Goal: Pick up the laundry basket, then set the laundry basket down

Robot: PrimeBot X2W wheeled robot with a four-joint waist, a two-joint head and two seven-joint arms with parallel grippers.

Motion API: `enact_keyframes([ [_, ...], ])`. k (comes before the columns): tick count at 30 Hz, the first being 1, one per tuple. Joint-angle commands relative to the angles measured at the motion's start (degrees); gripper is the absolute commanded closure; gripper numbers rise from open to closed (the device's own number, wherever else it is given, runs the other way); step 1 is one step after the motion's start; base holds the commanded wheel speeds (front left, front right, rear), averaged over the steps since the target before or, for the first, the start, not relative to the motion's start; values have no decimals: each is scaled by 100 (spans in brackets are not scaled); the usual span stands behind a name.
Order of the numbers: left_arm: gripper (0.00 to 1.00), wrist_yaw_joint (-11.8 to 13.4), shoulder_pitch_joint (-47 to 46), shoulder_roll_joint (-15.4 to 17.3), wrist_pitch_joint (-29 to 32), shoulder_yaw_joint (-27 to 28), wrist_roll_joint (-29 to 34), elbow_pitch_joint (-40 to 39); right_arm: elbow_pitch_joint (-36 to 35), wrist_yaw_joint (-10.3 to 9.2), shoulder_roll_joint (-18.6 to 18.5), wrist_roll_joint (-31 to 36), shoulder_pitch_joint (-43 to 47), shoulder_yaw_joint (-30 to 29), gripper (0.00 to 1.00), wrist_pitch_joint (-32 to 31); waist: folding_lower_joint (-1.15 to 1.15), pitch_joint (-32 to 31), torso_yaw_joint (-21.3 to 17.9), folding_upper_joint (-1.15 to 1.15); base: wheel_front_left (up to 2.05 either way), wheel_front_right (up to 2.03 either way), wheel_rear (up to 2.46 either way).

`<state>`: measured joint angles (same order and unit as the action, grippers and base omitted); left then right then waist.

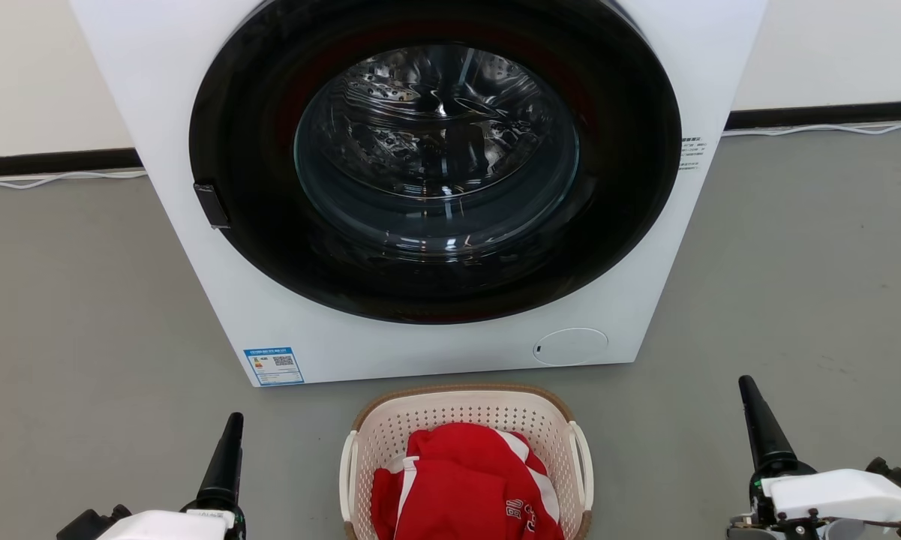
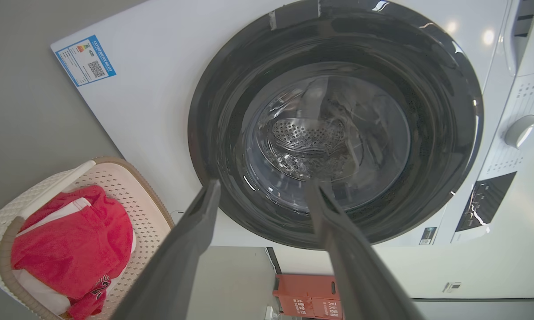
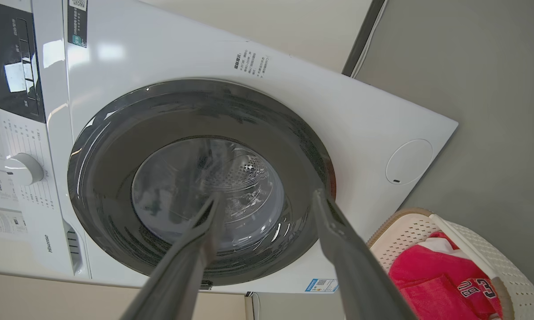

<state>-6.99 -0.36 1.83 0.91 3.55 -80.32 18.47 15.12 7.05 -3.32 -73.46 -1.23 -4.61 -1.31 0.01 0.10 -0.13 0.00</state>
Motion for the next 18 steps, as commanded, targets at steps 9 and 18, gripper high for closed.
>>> enact_keyframes([
  [9,0,16,-271,52,-229,17,958,-99,-253,16,-188,1120,-165,252,0,271,-1,-13,-4,0,0,0,0],
  [18,0,7,-313,57,-363,44,1730,-68,-260,18,-243,1857,-184,326,0,405,-1,-23,-11,0,0,0,0],
])
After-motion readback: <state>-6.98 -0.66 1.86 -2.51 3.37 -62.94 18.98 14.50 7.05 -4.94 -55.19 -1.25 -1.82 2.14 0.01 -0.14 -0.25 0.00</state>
